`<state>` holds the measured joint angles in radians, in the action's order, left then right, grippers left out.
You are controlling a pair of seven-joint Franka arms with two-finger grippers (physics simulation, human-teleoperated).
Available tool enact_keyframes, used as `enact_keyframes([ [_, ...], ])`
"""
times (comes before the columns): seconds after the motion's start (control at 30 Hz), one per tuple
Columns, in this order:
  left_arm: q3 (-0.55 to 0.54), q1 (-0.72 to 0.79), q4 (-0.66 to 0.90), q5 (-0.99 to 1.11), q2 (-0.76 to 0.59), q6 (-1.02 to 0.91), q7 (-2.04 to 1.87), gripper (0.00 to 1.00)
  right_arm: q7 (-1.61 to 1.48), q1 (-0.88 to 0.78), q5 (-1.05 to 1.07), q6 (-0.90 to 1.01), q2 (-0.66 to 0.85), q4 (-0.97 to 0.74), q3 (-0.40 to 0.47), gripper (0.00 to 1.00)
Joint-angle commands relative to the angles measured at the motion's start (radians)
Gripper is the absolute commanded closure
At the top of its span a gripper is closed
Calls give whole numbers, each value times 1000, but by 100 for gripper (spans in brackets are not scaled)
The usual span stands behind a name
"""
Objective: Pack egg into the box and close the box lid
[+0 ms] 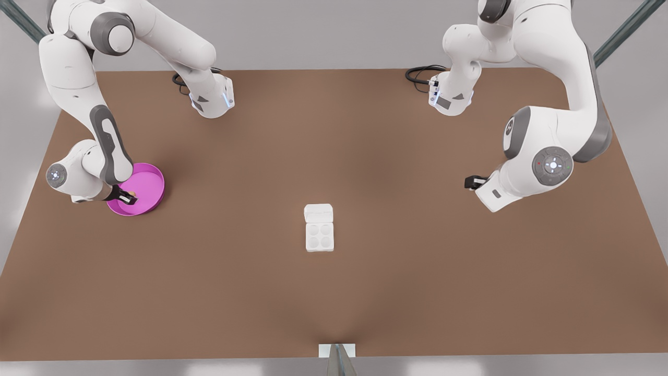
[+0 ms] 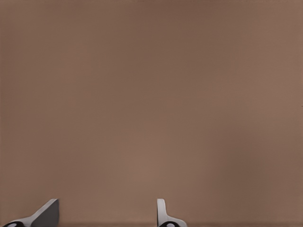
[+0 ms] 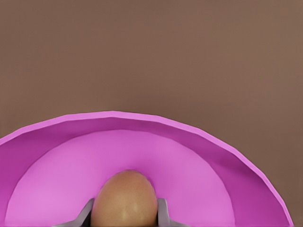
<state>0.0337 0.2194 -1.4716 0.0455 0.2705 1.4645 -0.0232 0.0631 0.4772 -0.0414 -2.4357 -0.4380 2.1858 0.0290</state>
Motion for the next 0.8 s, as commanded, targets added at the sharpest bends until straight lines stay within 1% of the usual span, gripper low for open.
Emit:
enact_keyframes([
  [0.0, 0, 0, 0, 1, 1, -1, -1, 0, 6, 0, -8, 14, -4, -1, 0, 52],
  [0.17, 0, 0, 0, 1, 4, -1, 0, 0, -2, 0, -8, 14, -5, -8, 0, 56],
  [0.63, 0, -2, 10, 1, 4, -3, 0, 0, 1, -2, -8, 49, -4, -31, -4, 57],
  [0.77, 0, -2, 10, 1, 7, -1, 0, 0, 1, -2, -8, 52, -5, -29, -4, 58],
])
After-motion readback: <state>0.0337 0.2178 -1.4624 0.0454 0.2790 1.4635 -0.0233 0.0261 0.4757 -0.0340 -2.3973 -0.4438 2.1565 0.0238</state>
